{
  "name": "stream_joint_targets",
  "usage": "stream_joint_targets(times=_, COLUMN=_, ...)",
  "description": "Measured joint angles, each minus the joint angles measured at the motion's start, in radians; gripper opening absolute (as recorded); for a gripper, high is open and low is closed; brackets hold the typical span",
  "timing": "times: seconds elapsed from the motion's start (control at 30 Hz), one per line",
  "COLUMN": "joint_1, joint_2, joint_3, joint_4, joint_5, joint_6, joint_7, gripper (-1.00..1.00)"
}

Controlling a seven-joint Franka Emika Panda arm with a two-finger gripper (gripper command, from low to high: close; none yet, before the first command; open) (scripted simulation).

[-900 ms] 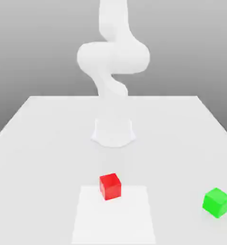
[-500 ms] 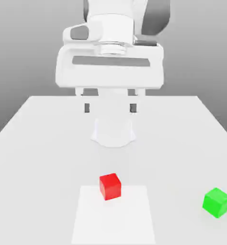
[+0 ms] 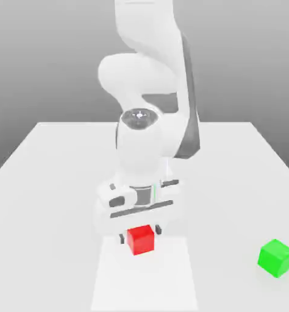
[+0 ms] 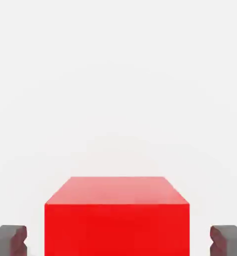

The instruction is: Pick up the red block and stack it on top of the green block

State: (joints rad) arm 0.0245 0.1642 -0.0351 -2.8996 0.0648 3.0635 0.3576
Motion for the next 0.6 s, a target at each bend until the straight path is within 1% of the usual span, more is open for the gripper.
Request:
stream_joint_targets(times=0.13, joint_1=-0.007, joint_2=0.007, joint_3=0.007, joint_4=0.001, joint_5=-0.001, joint_6=0.006, joint_7=0.001, gripper=-1.00)
stream_joint_targets(times=0.3, joint_1=-0.006, joint_2=-0.148, joint_3=-0.010, joint_4=-0.021, joint_5=-0.060, joint_6=-0.127, joint_7=0.043, gripper=-1.00)
stream_joint_targets(times=0.4, joint_1=-0.006, joint_2=-0.248, joint_3=-0.008, joint_4=-0.030, joint_5=-0.078, joint_6=-0.218, joint_7=0.056, gripper=-1.00)
stream_joint_targets(times=0.47, joint_1=0.037, joint_2=-0.242, joint_3=0.030, joint_4=0.019, joint_5=-0.079, joint_6=-0.262, joint_7=0.063, gripper=-1.00)
stream_joint_targets(times=0.6, joint_1=0.197, joint_2=-0.180, joint_3=0.109, joint_4=0.156, joint_5=-0.087, joint_6=-0.339, joint_7=0.085, gripper=-1.00)
